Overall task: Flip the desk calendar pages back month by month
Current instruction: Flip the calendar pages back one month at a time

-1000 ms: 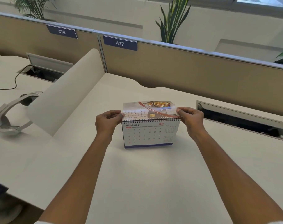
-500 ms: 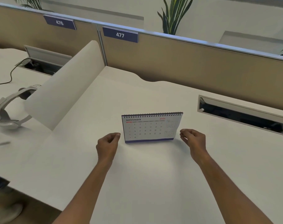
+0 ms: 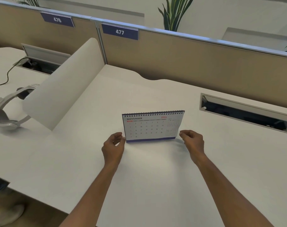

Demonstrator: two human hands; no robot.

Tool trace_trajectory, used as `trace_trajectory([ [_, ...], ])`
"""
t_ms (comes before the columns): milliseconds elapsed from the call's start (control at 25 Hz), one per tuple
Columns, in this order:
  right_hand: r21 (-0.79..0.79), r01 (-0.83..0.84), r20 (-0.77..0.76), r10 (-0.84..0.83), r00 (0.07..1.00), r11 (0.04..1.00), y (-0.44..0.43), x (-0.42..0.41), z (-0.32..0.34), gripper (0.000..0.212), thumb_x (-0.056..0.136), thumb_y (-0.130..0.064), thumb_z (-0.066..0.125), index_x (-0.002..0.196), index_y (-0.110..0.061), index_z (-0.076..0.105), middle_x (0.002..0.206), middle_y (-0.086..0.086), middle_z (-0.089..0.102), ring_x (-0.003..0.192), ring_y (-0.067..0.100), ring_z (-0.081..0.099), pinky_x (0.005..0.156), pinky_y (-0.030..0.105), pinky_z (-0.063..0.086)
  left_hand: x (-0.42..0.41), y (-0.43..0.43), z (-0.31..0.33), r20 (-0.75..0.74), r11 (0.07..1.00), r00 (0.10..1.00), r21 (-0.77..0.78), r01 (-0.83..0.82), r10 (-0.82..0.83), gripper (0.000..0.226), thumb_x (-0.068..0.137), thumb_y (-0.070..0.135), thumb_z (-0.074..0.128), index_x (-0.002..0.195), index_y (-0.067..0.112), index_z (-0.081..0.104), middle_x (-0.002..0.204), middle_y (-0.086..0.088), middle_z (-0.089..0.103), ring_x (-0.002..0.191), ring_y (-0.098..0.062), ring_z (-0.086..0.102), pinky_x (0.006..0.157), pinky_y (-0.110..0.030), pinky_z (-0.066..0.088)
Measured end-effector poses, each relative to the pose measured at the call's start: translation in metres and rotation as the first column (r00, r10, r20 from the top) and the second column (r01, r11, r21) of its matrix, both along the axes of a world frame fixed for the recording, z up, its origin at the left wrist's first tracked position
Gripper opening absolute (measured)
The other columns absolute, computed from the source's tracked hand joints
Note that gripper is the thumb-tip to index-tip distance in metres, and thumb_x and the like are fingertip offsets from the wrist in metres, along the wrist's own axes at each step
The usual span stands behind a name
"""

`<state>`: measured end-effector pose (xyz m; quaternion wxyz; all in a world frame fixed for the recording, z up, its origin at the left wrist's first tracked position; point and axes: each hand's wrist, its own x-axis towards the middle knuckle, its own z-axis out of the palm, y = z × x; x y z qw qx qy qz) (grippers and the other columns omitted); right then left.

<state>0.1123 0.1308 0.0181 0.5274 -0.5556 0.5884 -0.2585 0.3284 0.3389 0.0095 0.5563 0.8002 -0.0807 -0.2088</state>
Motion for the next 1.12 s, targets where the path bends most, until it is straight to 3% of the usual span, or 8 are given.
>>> trace_trajectory([
  [120, -0.010, -0.056, 0.018, 0.056, 0.998, 0.998, 0.006, 0.003, -0.001, 0.030, 0.089, -0.014, 0.074, 0.119, -0.013, 0.073, 0.117, 0.005, 0.076, 0.110, 0.026, 0.070, 0.105, 0.046, 0.053, -0.005, -0.001, -0.005, 0.000, 1.000, 1.000, 0.013, 0.027, -0.027, 0.023, 0.091, 0.013, 0.074, 0.113, 0.021, 0.078, 0.094, 0.010, 0.077, 0.085, 0.013, 0.068, 0.085, -0.013, 0.049],
  [240, -0.013, -0.065, 0.037, 0.065, 0.997, 0.998, 0.015, 0.005, -0.003, 0.025, 0.088, -0.012, 0.074, 0.112, -0.016, 0.076, 0.110, 0.000, 0.078, 0.106, 0.022, 0.072, 0.102, 0.043, 0.056, -0.011, -0.001, -0.007, 0.005, 0.998, 0.999, 0.017, 0.053, -0.053, 0.024, 0.089, 0.009, 0.075, 0.106, 0.024, 0.079, 0.087, 0.019, 0.076, 0.076, 0.017, 0.069, 0.077, -0.001, 0.049],
  [360, -0.039, -0.023, 0.033, 0.024, 0.999, 0.999, 0.024, 0.004, -0.005, 0.016, 0.086, -0.015, 0.077, 0.099, -0.025, 0.076, 0.100, -0.008, 0.077, 0.095, 0.012, 0.074, 0.096, 0.041, 0.058, -0.013, 0.001, -0.006, 0.017, 0.999, 0.998, 0.002, 0.054, -0.054, 0.020, 0.086, 0.011, 0.080, 0.093, 0.029, 0.076, 0.084, 0.023, 0.076, 0.076, 0.012, 0.071, 0.079, -0.011, 0.055],
  [520, -0.020, 0.034, 0.076, -0.032, 0.997, 0.999, 0.028, 0.001, -0.009, 0.018, 0.085, -0.016, 0.081, 0.102, -0.013, 0.077, 0.101, 0.004, 0.078, 0.094, 0.023, 0.074, 0.097, 0.047, 0.058, -0.017, 0.006, -0.004, -0.055, 0.998, 0.998, -0.057, 0.006, -0.009, 0.017, 0.077, 0.025, 0.092, 0.083, 0.025, 0.077, 0.078, 0.010, 0.080, 0.074, -0.005, 0.075, 0.076, -0.025, 0.060],
  [640, 0.011, 0.083, 0.139, -0.084, 0.987, 0.996, 0.030, -0.001, -0.010, 0.019, 0.085, -0.018, 0.082, 0.102, -0.010, 0.075, 0.098, 0.009, 0.077, 0.085, 0.024, 0.074, 0.093, 0.049, 0.060, -0.017, 0.010, -0.002, -0.121, 0.994, 0.992, -0.102, -0.029, 0.017, 0.019, 0.074, 0.023, 0.095, 0.083, 0.019, 0.080, 0.077, 0.000, 0.082, 0.076, -0.019, 0.080, 0.082, -0.034, 0.063],
  [960, -0.004, 0.093, 0.190, -0.091, 0.978, 0.996, 0.034, -0.004, -0.008, 0.009, 0.087, -0.015, 0.080, 0.096, -0.014, 0.078, 0.101, 0.006, 0.077, 0.099, 0.028, 0.073, 0.085, 0.042, 0.063, -0.015, 0.015, 0.005, -0.164, 0.982, 0.985, -0.188, 0.025, -0.057, 0.014, 0.079, 0.010, 0.090, 0.088, 0.008, 0.079, 0.088, -0.008, 0.084, 0.086, -0.024, 0.082, 0.088, -0.042, 0.065],
  [1120, 0.007, 0.099, 0.191, -0.098, 0.977, 0.995, 0.034, -0.002, -0.006, 0.009, 0.087, -0.014, 0.080, 0.096, -0.013, 0.078, 0.099, 0.004, 0.078, 0.094, 0.025, 0.073, 0.089, 0.043, 0.062, -0.017, 0.018, 0.006, -0.131, 0.988, 0.990, -0.149, 0.033, -0.053, 0.016, 0.077, 0.019, 0.092, 0.087, 0.014, 0.082, 0.093, -0.001, 0.084, 0.092, -0.020, 0.080, 0.087, -0.032, 0.061],
])
